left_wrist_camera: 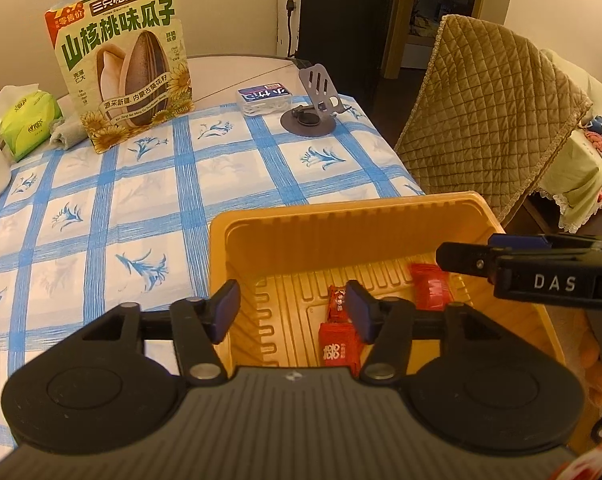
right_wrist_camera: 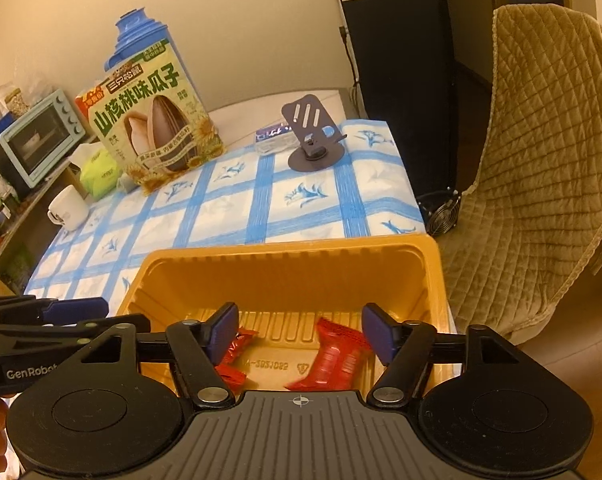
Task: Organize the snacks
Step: 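Open both tools to release the red snacks into the tray, then move both tools back from the tray toward the snack pile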
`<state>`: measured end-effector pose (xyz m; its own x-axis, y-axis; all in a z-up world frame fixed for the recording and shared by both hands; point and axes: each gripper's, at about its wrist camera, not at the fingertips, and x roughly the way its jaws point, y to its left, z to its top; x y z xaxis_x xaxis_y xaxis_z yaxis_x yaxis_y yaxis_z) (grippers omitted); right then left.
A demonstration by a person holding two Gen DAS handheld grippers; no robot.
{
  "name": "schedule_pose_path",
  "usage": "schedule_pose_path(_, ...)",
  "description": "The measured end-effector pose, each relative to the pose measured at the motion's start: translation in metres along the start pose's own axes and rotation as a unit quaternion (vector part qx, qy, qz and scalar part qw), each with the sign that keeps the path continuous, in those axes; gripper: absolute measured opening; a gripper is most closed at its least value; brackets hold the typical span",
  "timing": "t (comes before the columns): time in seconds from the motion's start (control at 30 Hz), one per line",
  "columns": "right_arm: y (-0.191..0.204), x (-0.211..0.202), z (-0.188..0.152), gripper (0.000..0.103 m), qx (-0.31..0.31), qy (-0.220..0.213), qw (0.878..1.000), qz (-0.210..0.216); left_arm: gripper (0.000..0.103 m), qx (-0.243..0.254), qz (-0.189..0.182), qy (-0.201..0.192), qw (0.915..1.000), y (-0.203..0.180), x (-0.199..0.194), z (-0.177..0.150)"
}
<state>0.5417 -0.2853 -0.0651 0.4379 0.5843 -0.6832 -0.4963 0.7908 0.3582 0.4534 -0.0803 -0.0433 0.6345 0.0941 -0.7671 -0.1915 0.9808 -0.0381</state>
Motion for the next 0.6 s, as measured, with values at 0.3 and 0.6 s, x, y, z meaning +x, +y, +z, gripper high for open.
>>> schedule_pose_path(0.3,0.000,-0.033,-0.002,0.090,-0.013,-0.023,1.000,-0.002,0.076,0.002,-0.015,-0.016,0.9998,-0.002,-0.033,-0.009)
schedule_pose_path(0.6,0.013,-0.081,-0.017,0.093,-0.016,-0.043,0.999,0.013,0.083,-0.011,-0.028,-0.041,0.9987,0.008,-0.085,-0.029)
